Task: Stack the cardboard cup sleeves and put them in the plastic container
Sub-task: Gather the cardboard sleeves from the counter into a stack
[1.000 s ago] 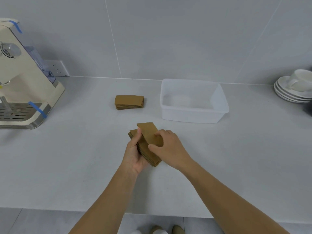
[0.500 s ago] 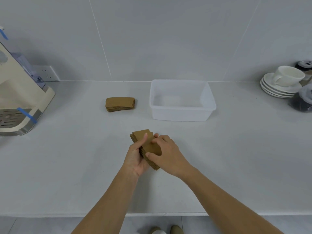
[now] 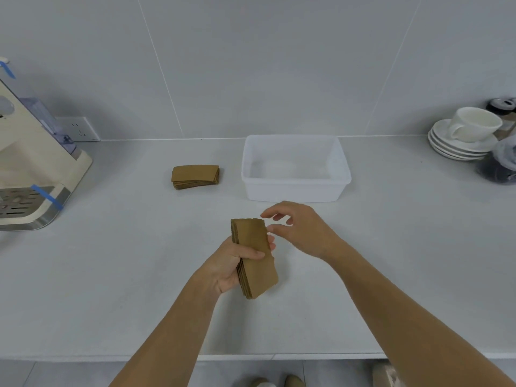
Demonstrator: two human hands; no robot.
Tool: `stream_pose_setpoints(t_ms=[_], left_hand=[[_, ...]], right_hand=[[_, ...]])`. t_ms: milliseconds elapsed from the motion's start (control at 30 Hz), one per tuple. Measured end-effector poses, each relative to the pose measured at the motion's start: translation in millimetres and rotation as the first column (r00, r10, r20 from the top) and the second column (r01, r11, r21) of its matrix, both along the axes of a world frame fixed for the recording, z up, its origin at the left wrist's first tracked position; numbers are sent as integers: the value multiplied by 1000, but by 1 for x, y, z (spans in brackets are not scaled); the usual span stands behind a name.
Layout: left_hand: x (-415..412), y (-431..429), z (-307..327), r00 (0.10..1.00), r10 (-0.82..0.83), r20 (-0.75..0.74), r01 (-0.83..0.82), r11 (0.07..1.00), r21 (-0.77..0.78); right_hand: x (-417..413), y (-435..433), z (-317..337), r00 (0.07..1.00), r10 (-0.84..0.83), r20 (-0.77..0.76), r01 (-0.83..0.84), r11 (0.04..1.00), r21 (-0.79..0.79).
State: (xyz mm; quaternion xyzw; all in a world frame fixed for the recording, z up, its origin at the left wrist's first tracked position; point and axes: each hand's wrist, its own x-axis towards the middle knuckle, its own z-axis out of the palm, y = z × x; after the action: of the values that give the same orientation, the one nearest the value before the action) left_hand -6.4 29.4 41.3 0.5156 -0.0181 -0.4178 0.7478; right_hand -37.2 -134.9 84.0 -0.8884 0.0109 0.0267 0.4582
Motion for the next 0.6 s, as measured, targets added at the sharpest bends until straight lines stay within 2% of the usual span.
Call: stream_pose_setpoints(t_ms=[133, 267, 367, 500, 600], left_hand=[[-6, -5, 7, 974, -213, 77, 210, 977, 44], [-9, -11, 6, 954, -287, 90, 283, 958, 52], [-10, -13, 5, 940, -329, 89, 323, 944, 70], [-12, -17, 8, 946, -307, 106, 294, 948, 124], [-9, -20, 17, 949, -248, 195, 195, 947, 255]], right_hand=[[3, -9, 5, 990, 131, -58, -131, 991, 1], [0, -12, 9, 961, 240, -137, -235, 971, 50], [-1, -15, 9, 955, 250, -161, -243, 968, 66], [-4, -19, 7, 964, 216, -157, -206, 976, 76], [-5, -27, 5, 980, 160, -116, -146, 982, 120]])
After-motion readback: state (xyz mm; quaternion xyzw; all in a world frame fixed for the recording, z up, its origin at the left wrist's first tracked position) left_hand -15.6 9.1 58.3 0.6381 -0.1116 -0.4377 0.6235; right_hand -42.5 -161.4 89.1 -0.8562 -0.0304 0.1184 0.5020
